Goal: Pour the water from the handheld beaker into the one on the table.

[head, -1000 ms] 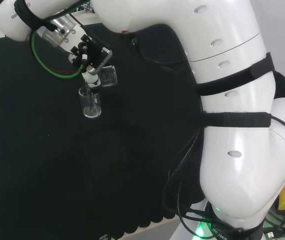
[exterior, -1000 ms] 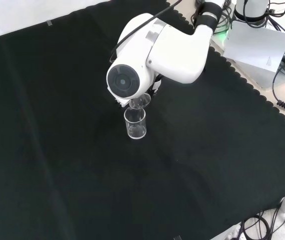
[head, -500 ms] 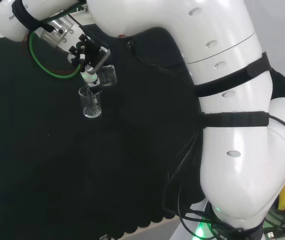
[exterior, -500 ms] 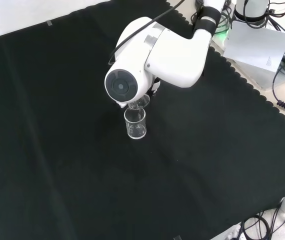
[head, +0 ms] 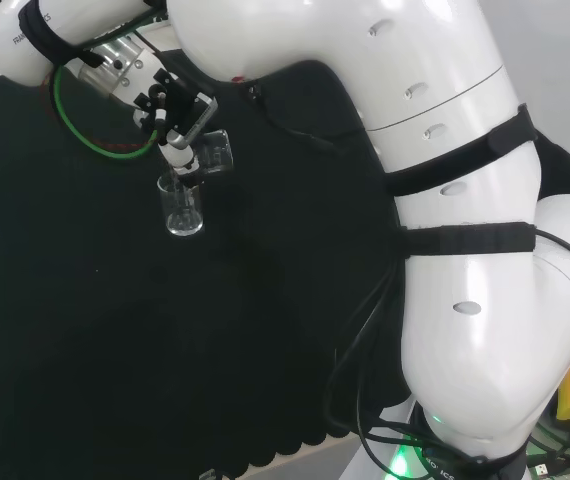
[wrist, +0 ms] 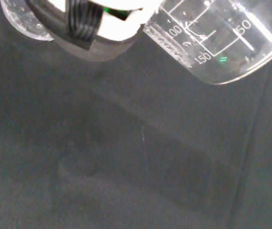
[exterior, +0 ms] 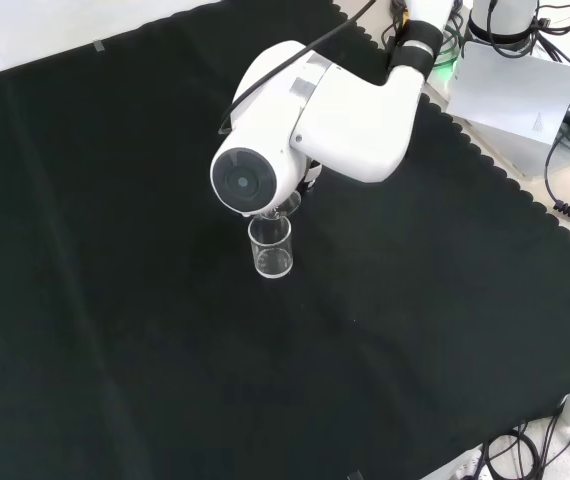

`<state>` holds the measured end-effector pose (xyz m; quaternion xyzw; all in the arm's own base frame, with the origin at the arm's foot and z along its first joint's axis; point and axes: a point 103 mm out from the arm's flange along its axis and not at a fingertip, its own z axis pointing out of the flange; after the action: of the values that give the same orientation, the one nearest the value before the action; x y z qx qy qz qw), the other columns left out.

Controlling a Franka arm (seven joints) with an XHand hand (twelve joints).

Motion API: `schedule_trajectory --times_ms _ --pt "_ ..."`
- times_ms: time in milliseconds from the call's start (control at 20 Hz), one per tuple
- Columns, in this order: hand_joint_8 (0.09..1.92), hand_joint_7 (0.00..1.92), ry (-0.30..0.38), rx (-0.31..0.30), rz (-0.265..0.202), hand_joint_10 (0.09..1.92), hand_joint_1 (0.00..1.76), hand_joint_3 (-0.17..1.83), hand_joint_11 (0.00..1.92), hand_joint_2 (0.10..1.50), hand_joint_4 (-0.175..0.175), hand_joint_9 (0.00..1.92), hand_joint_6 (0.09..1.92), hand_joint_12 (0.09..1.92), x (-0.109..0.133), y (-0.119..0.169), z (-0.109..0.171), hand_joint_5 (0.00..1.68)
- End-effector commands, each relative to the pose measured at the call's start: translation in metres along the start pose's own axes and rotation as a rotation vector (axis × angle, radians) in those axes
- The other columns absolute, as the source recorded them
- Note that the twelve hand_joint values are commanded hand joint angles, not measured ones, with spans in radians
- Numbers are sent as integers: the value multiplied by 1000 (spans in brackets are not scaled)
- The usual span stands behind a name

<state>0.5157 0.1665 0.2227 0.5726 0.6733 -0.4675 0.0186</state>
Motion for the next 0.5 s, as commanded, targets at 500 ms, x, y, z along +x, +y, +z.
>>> schedule_trajectory --times_ms 500 --pt "797 1204 -2 9 5 480 1414 -175 963 1072 -155 1350 850 914 1 -1 -1 1072"
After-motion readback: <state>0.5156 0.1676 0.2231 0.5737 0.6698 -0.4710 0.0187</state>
